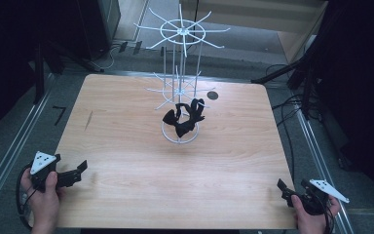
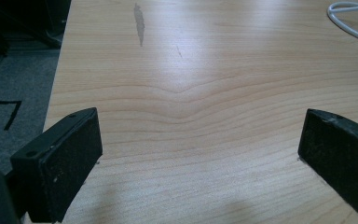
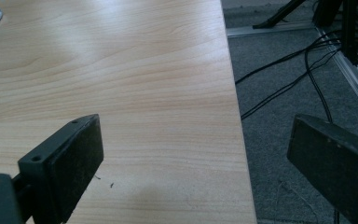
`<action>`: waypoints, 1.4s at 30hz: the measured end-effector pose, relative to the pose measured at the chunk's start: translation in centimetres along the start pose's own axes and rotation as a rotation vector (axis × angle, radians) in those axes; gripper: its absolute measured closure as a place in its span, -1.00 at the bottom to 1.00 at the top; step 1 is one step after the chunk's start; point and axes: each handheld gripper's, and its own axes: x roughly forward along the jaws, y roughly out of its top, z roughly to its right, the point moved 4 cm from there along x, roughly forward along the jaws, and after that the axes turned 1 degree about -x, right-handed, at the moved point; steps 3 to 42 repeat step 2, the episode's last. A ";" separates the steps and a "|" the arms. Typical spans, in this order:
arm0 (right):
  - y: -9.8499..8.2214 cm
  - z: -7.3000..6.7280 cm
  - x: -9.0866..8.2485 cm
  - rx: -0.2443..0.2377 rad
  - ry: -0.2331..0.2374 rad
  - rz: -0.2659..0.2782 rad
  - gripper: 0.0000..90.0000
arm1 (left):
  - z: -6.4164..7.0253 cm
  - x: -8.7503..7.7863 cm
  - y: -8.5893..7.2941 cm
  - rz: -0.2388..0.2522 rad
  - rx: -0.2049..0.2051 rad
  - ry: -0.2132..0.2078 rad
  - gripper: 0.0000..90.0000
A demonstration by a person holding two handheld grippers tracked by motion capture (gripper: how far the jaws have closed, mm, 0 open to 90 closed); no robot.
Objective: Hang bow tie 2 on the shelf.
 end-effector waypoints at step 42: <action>0.0 0.0 -0.1 -0.001 -0.003 0.003 -0.90 | 0.0 0.1 0.0 -0.005 0.002 0.001 -1.00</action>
